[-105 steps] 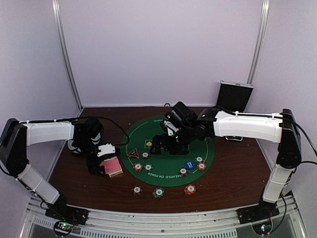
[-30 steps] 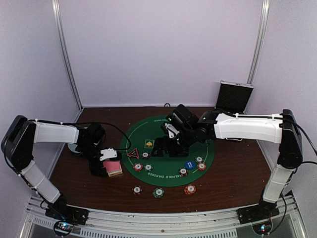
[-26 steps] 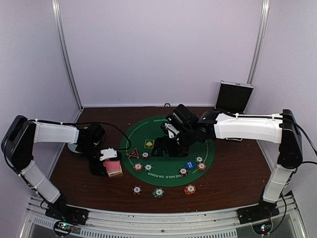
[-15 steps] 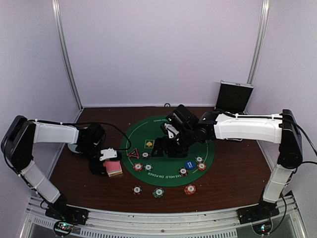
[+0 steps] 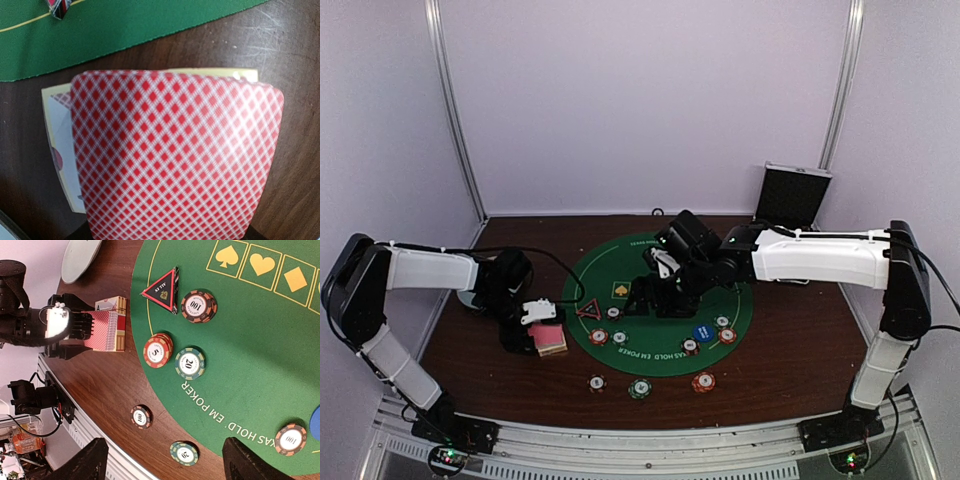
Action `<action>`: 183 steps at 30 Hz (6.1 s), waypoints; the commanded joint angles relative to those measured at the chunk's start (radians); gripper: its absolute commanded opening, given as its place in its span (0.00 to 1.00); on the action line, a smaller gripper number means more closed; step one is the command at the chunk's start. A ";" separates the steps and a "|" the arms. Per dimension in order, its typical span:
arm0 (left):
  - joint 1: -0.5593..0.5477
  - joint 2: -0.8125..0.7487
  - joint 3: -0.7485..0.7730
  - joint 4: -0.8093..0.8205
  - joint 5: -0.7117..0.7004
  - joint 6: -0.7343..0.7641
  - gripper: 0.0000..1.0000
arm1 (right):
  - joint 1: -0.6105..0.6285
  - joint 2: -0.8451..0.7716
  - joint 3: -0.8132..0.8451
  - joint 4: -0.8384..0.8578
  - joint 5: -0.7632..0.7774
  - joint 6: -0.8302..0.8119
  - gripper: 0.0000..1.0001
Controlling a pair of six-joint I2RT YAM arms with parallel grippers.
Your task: Distribute texas hold em gaming equipment
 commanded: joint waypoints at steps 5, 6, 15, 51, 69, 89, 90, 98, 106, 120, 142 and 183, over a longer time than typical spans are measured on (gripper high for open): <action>-0.003 -0.037 0.045 -0.041 0.026 -0.002 0.00 | 0.002 -0.020 -0.020 0.034 -0.013 0.018 0.82; -0.003 -0.041 0.052 -0.051 0.032 -0.001 0.00 | 0.002 -0.020 -0.022 0.037 -0.015 0.020 0.82; -0.003 -0.072 0.098 -0.120 0.064 -0.001 0.00 | 0.000 -0.027 -0.054 0.104 -0.038 0.055 0.82; -0.031 -0.180 0.393 -0.408 0.282 -0.138 0.00 | 0.013 0.247 -0.030 0.991 -0.358 0.548 0.87; -0.055 -0.175 0.400 -0.398 0.287 -0.136 0.00 | 0.035 0.339 0.079 1.000 -0.402 0.589 0.69; -0.057 -0.169 0.393 -0.347 0.289 -0.137 0.51 | 0.044 0.417 0.114 1.123 -0.443 0.713 0.06; -0.057 -0.170 0.392 -0.337 0.294 -0.142 0.80 | 0.044 0.418 0.111 1.133 -0.444 0.720 0.05; -0.057 -0.206 0.381 -0.291 0.406 -0.112 0.98 | 0.042 0.403 0.082 1.161 -0.441 0.745 0.03; -0.057 -0.199 0.348 -0.264 0.471 -0.123 0.98 | 0.042 0.393 0.069 1.231 -0.407 0.794 0.03; -0.057 -0.219 0.276 -0.190 0.468 -0.140 0.82 | 0.051 0.383 0.065 1.242 -0.385 0.813 0.03; -0.057 -0.225 0.260 -0.194 0.424 -0.051 0.31 | 0.048 0.395 0.099 1.096 -0.419 0.744 0.39; -0.057 -0.228 0.250 -0.226 0.366 0.048 0.61 | 0.048 0.446 0.143 0.972 -0.449 0.692 0.05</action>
